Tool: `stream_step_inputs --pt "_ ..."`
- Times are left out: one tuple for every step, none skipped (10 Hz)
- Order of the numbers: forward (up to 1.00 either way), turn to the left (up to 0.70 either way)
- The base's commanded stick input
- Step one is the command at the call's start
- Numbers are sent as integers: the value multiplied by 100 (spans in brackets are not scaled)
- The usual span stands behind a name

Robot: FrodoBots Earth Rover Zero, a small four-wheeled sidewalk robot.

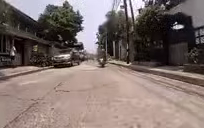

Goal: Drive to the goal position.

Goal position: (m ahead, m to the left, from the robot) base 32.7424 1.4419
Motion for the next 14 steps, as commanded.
stream_step_inputs --pt "100 0" --pt "100 0" --pt "100 0" --pt "100 0" --pt "100 0" --pt "100 0" --pt "100 0" --pt "100 0" --pt "100 0" --pt "100 0" --pt "100 0" --pt "100 0" --pt "100 0" --pt "100 0"
